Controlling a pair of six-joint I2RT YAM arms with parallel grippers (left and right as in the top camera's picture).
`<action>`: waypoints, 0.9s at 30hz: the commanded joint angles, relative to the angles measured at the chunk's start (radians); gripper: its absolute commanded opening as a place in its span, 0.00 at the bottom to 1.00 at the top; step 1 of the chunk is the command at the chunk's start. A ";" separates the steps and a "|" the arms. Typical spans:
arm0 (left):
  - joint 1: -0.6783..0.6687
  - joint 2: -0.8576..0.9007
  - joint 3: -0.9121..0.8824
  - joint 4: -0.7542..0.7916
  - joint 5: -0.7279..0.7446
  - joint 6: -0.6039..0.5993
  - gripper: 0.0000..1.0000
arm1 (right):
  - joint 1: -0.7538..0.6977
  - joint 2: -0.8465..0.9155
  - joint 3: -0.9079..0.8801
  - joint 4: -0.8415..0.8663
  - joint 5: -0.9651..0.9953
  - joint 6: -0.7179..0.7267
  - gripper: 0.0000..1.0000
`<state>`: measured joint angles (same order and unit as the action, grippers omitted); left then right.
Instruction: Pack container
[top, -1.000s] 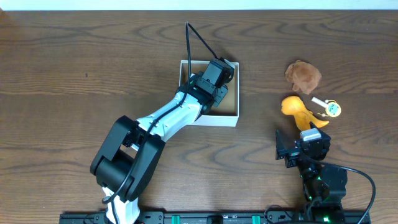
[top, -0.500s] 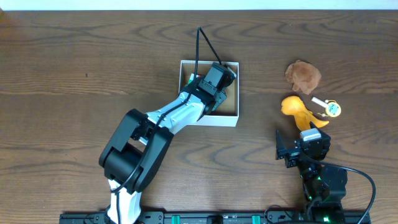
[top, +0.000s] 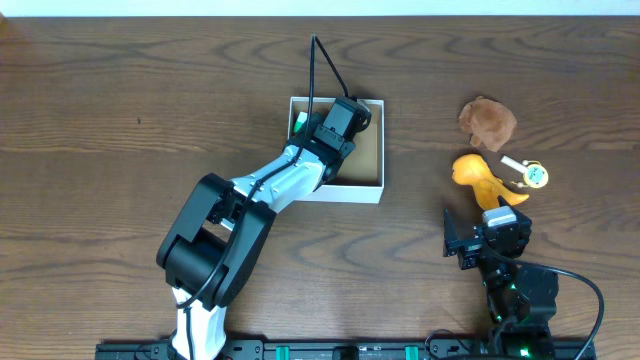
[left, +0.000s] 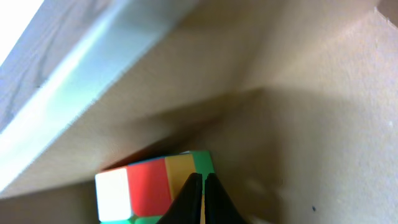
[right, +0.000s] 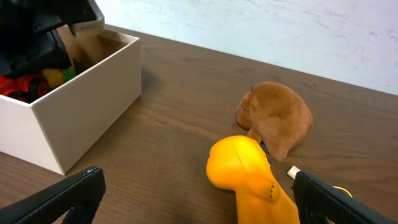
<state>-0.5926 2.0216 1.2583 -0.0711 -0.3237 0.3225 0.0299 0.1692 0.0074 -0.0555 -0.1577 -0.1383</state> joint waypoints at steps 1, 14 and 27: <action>0.006 -0.017 0.021 0.010 -0.035 -0.010 0.06 | -0.012 -0.005 -0.002 -0.003 -0.007 0.011 0.99; 0.002 -0.203 0.030 0.005 0.096 -0.292 0.26 | -0.012 -0.005 -0.002 -0.003 -0.007 0.011 0.99; 0.146 -0.402 0.030 -0.322 0.282 -0.651 0.26 | -0.012 -0.005 -0.002 -0.003 -0.007 0.011 0.99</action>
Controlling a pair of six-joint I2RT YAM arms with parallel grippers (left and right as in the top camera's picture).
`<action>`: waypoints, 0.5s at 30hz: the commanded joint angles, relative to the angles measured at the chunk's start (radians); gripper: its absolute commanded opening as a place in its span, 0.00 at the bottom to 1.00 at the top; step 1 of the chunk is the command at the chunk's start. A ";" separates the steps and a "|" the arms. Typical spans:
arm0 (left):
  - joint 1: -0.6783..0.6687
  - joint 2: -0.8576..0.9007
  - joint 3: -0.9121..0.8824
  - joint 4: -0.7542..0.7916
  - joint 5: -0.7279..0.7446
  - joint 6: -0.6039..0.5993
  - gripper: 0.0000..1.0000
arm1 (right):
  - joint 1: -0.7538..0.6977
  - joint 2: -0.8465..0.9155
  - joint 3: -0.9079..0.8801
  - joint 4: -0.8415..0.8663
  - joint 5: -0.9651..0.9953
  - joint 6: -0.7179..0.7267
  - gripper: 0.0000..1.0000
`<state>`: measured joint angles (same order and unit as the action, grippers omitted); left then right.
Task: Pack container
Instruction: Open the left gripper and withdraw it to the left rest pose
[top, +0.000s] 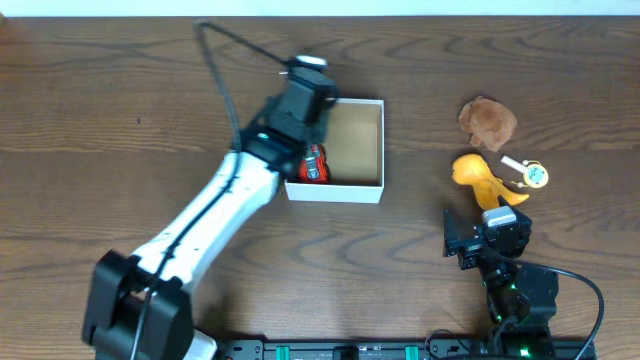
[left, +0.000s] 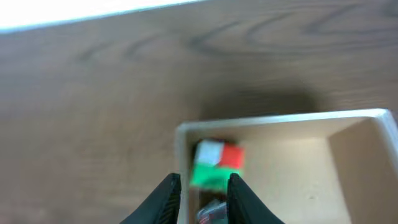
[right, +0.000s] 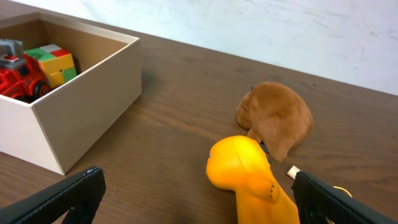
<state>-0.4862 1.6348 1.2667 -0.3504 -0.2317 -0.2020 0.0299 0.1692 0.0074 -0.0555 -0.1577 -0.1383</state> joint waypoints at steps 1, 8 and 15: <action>0.047 -0.015 0.021 -0.053 0.283 -0.126 0.26 | -0.012 -0.005 -0.002 -0.003 -0.007 0.011 0.99; 0.016 0.026 0.019 -0.105 0.430 -0.126 0.06 | -0.012 -0.005 -0.002 -0.003 -0.007 0.011 0.99; -0.052 0.066 0.019 -0.142 0.397 -0.125 0.06 | -0.012 -0.005 -0.002 -0.003 -0.006 0.011 0.99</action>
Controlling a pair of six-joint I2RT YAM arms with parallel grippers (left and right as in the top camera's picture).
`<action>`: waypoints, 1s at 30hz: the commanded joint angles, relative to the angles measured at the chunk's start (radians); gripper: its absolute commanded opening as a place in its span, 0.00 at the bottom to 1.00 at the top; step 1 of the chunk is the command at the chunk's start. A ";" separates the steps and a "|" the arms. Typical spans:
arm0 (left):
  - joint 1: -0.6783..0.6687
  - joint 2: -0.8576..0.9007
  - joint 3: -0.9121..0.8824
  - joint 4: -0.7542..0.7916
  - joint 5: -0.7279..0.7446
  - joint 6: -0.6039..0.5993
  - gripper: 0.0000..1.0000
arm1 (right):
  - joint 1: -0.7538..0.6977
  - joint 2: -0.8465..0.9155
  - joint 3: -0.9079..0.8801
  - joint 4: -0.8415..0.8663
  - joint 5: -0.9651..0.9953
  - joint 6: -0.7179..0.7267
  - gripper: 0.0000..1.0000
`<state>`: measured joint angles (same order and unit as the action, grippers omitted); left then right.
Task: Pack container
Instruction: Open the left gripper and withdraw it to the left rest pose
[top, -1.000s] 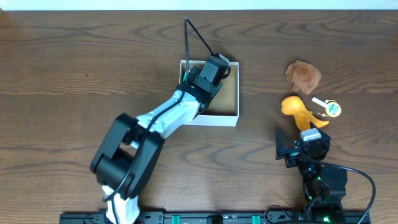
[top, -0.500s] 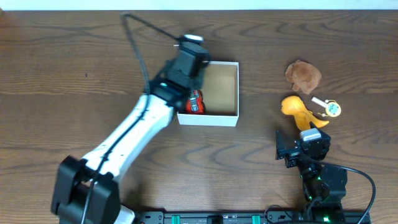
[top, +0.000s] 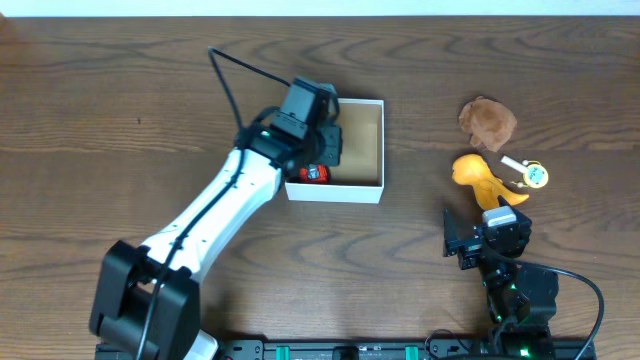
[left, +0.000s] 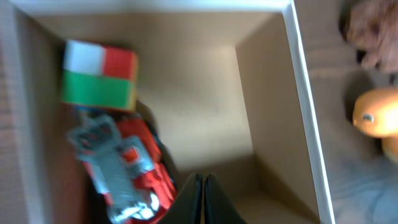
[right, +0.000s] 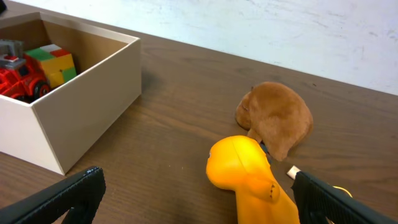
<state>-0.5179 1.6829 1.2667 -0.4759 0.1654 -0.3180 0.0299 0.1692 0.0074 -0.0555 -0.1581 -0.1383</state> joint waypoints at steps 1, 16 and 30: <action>-0.031 0.024 0.019 -0.027 -0.028 -0.009 0.06 | -0.012 -0.005 -0.002 -0.003 -0.006 0.011 0.99; -0.094 0.151 0.016 -0.042 -0.194 -0.009 0.06 | -0.012 -0.005 -0.002 -0.003 -0.006 0.011 0.99; -0.094 0.179 0.016 -0.078 -0.313 0.018 0.06 | -0.012 -0.005 -0.002 -0.003 -0.006 0.011 0.99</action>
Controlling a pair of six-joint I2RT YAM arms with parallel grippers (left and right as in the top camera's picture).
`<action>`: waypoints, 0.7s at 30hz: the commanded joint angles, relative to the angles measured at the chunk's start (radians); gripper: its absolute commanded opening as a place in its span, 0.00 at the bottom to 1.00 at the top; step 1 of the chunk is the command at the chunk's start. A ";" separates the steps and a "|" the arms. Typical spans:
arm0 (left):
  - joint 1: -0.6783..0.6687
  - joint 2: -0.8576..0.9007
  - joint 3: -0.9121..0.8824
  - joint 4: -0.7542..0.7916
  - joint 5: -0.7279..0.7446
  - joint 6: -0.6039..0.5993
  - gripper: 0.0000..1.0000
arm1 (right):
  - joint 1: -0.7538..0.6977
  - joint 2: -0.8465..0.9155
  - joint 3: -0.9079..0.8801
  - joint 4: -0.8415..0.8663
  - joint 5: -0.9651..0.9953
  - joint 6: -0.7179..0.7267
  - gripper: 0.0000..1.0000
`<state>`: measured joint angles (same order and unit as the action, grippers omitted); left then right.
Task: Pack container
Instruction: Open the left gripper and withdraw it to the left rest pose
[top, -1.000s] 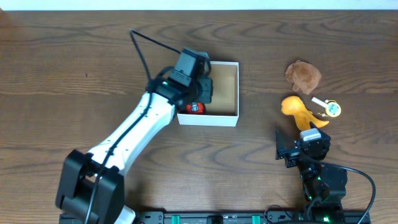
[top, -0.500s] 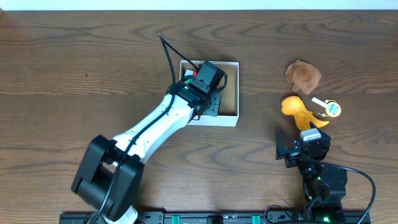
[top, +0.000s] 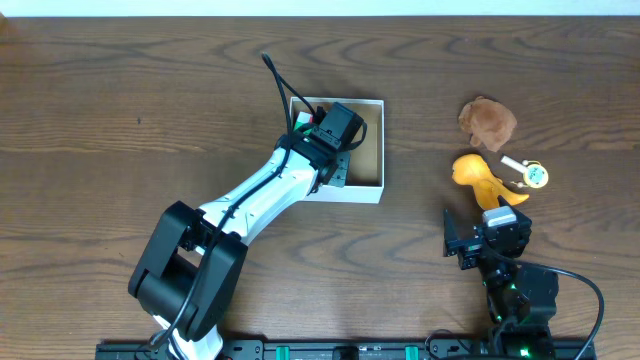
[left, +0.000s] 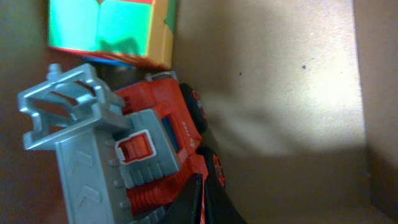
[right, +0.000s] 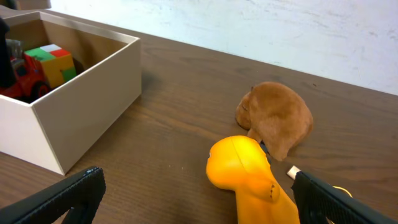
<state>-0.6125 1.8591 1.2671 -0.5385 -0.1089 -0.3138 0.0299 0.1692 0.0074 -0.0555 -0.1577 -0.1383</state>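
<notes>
The white box (top: 365, 186) stands mid-table. A green, yellow and red colour cube (left: 106, 30) and a red and grey toy truck (left: 118, 155) lie inside it. My left gripper (left: 202, 178) is down in the box, shut and holding nothing, its tips against the truck's side. Outside the box on the right lie an orange toy (right: 249, 171), a brown plush (right: 277, 118) and a small white and yellow piece (top: 527, 173). My right gripper (right: 199, 202) rests wide open near the front edge, short of the orange toy.
The left arm (top: 260, 190) stretches from the front left across the table to the box. The box's right half shows bare cardboard floor (left: 280, 81). Bare wood lies between the box and the toys on the right.
My left gripper, still shut, was above the box looking down into it and is now low inside, right beside the red truck. The right arm has not moved.
My left gripper was shut deep in the box beside the cube. Then it was up over the box's left wall and open, with cube and truck lying inside. Then it was shut above the box, and now it is down against the truck.
</notes>
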 joint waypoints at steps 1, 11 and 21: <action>0.000 0.003 0.016 -0.019 -0.039 0.014 0.06 | -0.012 -0.005 -0.002 -0.003 -0.007 0.011 0.99; 0.000 -0.021 0.016 -0.037 -0.087 0.013 0.06 | -0.012 -0.005 -0.002 -0.003 -0.007 0.011 0.99; -0.002 -0.100 0.016 -0.003 0.050 0.013 0.07 | -0.012 -0.005 -0.002 -0.003 -0.007 0.011 0.99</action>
<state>-0.6136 1.8057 1.2675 -0.5568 -0.1287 -0.3138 0.0299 0.1692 0.0074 -0.0555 -0.1581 -0.1383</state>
